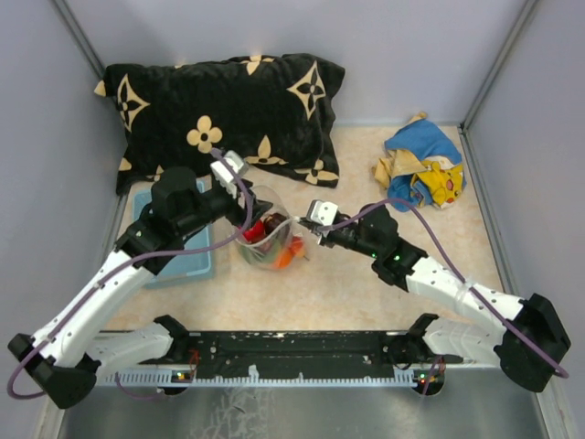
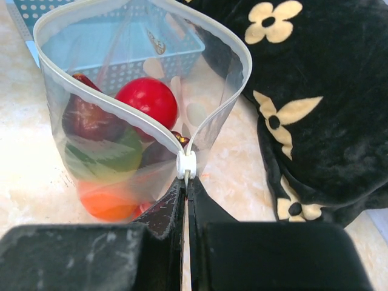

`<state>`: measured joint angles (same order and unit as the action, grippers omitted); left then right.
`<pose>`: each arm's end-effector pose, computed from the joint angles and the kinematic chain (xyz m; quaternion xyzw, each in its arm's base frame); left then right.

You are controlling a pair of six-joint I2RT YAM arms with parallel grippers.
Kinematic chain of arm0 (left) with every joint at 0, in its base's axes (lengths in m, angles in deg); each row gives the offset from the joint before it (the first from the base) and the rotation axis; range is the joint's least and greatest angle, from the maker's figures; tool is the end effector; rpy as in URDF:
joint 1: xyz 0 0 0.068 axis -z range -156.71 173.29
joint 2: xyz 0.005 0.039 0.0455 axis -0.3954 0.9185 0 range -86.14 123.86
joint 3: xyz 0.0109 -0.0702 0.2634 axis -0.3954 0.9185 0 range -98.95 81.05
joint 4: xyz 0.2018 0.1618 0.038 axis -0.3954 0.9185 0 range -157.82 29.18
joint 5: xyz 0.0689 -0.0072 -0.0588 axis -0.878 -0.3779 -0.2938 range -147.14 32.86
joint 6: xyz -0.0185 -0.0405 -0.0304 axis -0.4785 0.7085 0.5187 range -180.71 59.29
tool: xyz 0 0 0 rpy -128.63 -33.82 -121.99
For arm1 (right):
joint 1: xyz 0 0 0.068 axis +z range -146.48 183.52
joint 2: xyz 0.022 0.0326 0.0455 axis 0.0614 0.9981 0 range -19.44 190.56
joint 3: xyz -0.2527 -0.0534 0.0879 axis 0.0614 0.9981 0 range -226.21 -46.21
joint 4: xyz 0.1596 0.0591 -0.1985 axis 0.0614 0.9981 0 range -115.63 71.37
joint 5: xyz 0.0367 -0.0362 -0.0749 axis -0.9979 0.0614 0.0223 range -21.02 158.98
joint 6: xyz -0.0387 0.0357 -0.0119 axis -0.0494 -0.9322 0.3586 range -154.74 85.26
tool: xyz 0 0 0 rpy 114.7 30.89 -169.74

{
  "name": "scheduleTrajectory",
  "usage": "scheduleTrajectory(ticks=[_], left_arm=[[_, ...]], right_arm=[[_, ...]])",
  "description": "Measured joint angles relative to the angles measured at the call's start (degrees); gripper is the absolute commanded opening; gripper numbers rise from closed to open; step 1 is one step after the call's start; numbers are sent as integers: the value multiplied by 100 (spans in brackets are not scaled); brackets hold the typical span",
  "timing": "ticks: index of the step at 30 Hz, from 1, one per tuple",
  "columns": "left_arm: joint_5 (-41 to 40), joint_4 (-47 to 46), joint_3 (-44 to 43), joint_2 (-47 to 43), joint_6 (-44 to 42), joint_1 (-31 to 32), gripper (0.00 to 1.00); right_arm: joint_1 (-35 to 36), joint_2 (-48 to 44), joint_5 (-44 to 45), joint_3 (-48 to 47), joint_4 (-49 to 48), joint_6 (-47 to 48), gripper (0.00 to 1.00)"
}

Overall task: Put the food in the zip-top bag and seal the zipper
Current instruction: Zip the zipper food storage bag at the center of the board.

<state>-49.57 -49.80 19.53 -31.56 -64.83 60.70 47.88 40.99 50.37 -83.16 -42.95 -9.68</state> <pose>0.1642 -0.1314 0.3968 0.3124 0.7055 -0.2304 0.5929 0.1676 0.1798 0.2889 -0.5069 0.5421 0.2292 0.6298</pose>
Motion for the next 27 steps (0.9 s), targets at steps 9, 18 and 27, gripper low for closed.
scheduleTrajectory(ticks=[9, 18, 27], left_arm=[[1895, 63, -651, 1287, -1248, 0, 78], [3132, 348, -726, 1696, -2317, 0, 79], [3611, 505, -815, 2039, -3038, 0, 62]], right_arm=[[-2, 2, -131, -431, 422, 46, 0], [-2, 22, -264, -444, 529, 48, 0], [-2, 22, -354, -444, 673, 50, 0]])
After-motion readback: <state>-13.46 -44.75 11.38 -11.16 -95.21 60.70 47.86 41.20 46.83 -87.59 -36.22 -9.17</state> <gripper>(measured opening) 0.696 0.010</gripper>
